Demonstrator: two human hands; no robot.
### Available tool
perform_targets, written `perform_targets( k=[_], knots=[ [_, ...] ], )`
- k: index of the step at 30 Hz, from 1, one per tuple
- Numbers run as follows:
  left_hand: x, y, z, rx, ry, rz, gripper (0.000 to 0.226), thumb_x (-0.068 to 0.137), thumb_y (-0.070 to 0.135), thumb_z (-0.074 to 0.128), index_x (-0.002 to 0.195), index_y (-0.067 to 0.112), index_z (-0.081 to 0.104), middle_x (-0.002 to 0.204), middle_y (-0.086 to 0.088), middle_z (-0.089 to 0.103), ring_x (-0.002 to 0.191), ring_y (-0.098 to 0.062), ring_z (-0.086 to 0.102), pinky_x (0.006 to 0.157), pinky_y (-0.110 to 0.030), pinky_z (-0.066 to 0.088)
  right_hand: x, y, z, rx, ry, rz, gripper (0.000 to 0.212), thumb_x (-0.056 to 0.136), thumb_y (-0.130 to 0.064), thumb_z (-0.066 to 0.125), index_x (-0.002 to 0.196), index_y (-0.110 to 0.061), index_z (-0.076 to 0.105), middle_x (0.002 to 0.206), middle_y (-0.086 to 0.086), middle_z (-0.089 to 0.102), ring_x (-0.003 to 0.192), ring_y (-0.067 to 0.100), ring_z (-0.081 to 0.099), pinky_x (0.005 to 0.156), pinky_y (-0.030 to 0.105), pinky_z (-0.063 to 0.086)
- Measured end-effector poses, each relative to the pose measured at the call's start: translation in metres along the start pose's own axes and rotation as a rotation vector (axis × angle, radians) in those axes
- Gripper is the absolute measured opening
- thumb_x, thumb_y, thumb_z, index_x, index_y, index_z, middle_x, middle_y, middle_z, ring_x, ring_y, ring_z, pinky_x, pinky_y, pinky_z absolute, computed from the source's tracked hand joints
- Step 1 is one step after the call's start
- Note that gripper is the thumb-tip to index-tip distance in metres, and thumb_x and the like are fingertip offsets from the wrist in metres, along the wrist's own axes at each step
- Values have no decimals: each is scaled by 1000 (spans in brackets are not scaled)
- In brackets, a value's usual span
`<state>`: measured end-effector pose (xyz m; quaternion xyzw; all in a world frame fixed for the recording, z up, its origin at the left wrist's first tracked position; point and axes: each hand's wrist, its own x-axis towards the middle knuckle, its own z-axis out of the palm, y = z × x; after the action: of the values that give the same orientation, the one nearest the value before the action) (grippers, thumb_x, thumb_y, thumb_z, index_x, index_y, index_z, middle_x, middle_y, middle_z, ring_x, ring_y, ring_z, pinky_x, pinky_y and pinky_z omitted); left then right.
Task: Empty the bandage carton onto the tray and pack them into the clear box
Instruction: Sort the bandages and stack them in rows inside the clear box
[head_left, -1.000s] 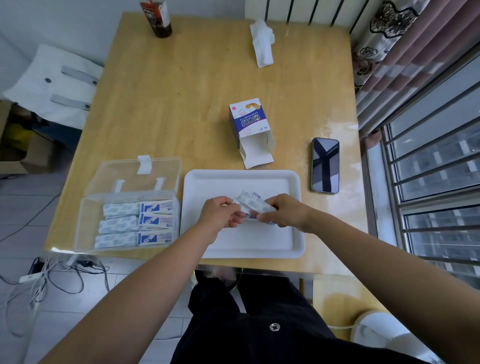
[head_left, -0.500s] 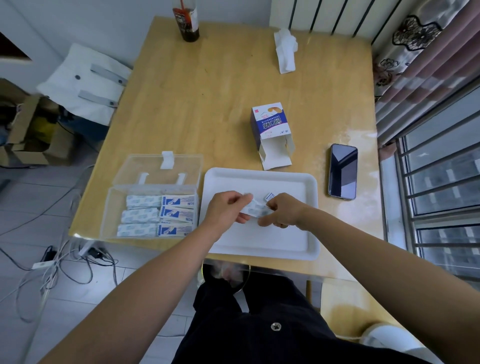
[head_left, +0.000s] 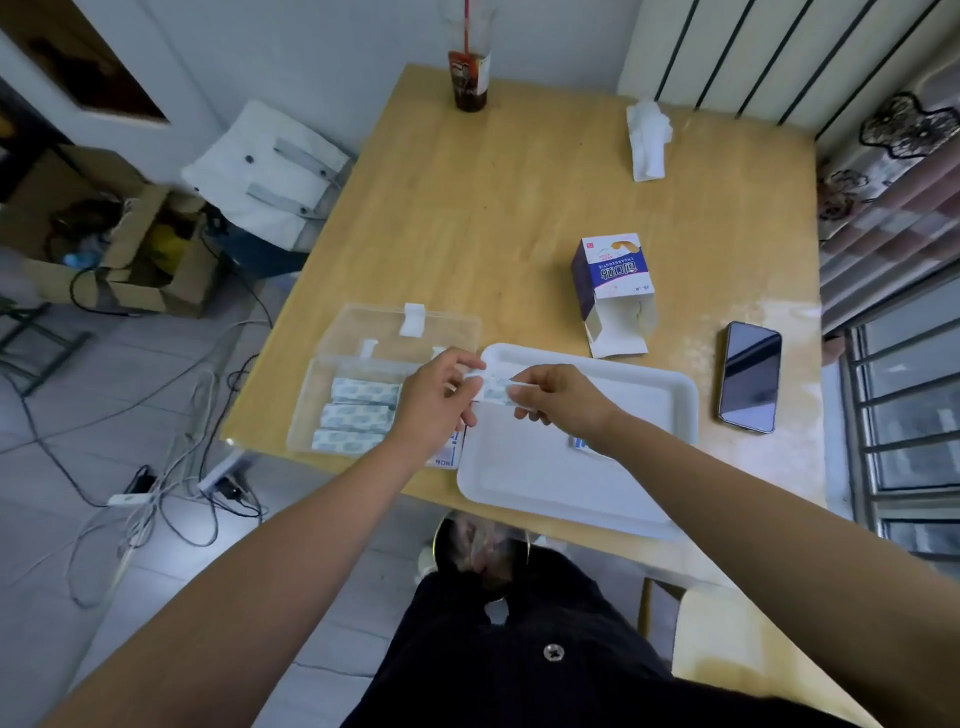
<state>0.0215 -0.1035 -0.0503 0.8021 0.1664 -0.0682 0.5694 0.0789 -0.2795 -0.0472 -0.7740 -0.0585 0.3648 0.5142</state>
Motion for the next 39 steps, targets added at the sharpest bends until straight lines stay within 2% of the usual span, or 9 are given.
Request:
perform_targets(
  k=[7, 11, 15, 19, 22, 26, 31, 35, 39],
  knots=[
    [-7, -25, -39, 50, 134, -86, 4, 88, 14, 65, 85, 14, 63, 76, -2, 62, 47, -14, 60, 51, -31, 45, 15, -13, 40, -25, 54, -30, 20, 93, -5, 56, 106, -4, 71, 84, 10, 71, 59, 14, 66, 52, 17, 44],
    [-9, -34, -61, 116, 228, -115, 10, 82, 20, 73, 79, 16, 65, 64, 5, 62, 42, -6, 58, 51, -23, 44, 23, -23, 61, -70, 106, -2, 18, 91, -5, 60, 104, -4, 72, 95, 14, 73, 68, 21, 70, 52, 17, 47],
    [-9, -38, -94, 143, 275, -171, 21, 75, 27, 80, 71, 17, 62, 67, 3, 66, 48, -12, 59, 48, -20, 43, 33, -39, 83, -255, 128, -7, 17, 85, -7, 67, 99, -9, 76, 92, 1, 73, 75, 11, 63, 73, 24, 53],
    [-8, -50, -125, -26, 278, -277, 20, 76, 27, 79, 77, 11, 66, 68, 1, 65, 46, -10, 53, 52, -25, 44, 43, -56, 102, -205, 97, 41, 17, 82, -1, 70, 97, -8, 76, 84, 2, 70, 71, 13, 62, 75, 26, 55],
    [-8, -66, -145, 71, 388, -325, 21, 78, 30, 77, 88, 17, 65, 74, 4, 59, 66, -16, 56, 69, -34, 49, 51, -63, 119, -191, 99, 42, 19, 79, 2, 68, 87, -15, 75, 71, 4, 66, 59, 16, 57, 64, 29, 53],
    [-14, -78, -156, 167, 366, -414, 27, 80, 28, 75, 100, 18, 59, 74, 8, 49, 77, -18, 53, 73, -32, 46, 66, -65, 144, -304, 46, 80, 20, 79, 2, 66, 87, -13, 75, 63, -1, 62, 55, 14, 55, 53, 21, 45],
    [-13, -83, -156, 173, 314, -425, 19, 78, 17, 74, 96, 17, 66, 73, 9, 52, 77, -18, 55, 74, -32, 48, 81, -58, 168, -524, 98, 45, 20, 81, 0, 63, 92, -10, 77, 96, 2, 73, 78, 15, 63, 71, 24, 51],
    [-13, -84, -155, 177, 327, -426, 20, 78, 14, 73, 97, 17, 66, 71, 10, 52, 73, -16, 54, 67, -27, 45, 83, -52, 175, -656, 107, -48, 22, 82, 0, 60, 98, -5, 75, 102, 8, 72, 96, 23, 66, 87, 31, 53],
    [-14, -82, -152, 165, 368, -451, 21, 81, 19, 70, 100, 16, 65, 80, 6, 56, 73, -16, 55, 66, -26, 42, 72, -49, 163, -666, 118, -115, 24, 84, -3, 59, 104, -1, 72, 106, 12, 71, 94, 26, 66, 82, 27, 51]
  ],
)
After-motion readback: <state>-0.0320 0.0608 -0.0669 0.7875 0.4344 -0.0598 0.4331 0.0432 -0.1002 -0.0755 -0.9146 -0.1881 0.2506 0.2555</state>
